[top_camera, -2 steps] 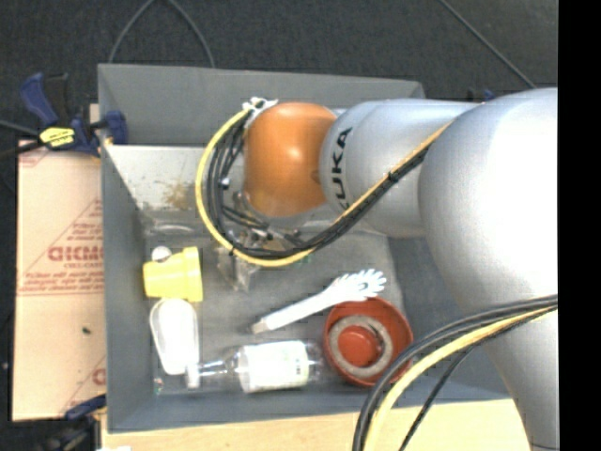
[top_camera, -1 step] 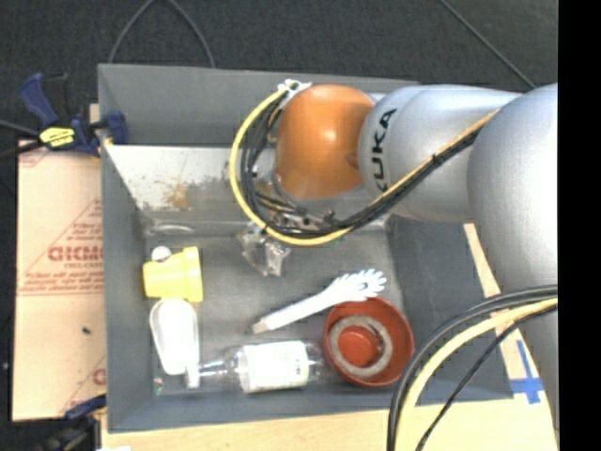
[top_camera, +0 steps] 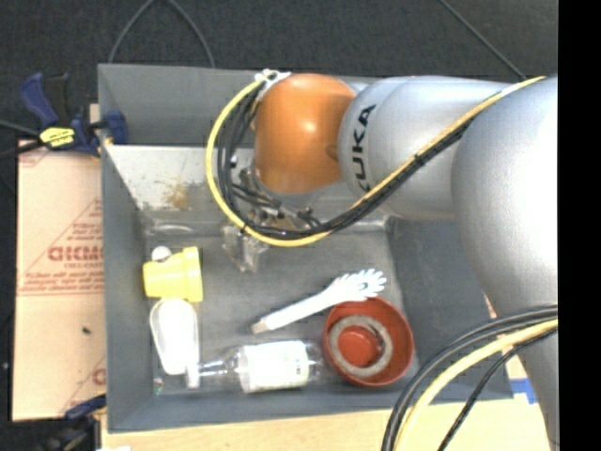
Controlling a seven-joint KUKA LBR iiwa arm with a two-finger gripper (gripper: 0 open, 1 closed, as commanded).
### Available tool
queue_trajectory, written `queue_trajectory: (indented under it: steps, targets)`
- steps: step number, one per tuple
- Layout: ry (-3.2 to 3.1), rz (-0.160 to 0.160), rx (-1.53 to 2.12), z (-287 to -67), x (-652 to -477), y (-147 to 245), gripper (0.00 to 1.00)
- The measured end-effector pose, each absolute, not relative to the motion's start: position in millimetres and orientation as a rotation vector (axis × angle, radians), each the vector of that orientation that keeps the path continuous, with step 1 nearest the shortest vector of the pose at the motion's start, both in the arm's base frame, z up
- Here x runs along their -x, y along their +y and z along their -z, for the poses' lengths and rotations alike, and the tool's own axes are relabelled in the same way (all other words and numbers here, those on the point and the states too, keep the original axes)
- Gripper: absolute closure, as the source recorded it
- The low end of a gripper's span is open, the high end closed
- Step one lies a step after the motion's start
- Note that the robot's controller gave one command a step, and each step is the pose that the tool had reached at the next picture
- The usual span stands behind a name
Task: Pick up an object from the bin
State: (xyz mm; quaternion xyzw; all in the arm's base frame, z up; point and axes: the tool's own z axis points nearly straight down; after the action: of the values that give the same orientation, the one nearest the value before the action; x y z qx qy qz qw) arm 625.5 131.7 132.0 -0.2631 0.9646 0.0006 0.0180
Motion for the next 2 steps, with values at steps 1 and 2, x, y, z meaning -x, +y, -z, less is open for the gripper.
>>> queue_trajectory:
  steps: [1,2]
  targets:
    - [2.844,0.009,1.257,-70,-587.4,98,1.00]
    - [2.866,0.005,1.212,-89,-602.0,109,1.00]
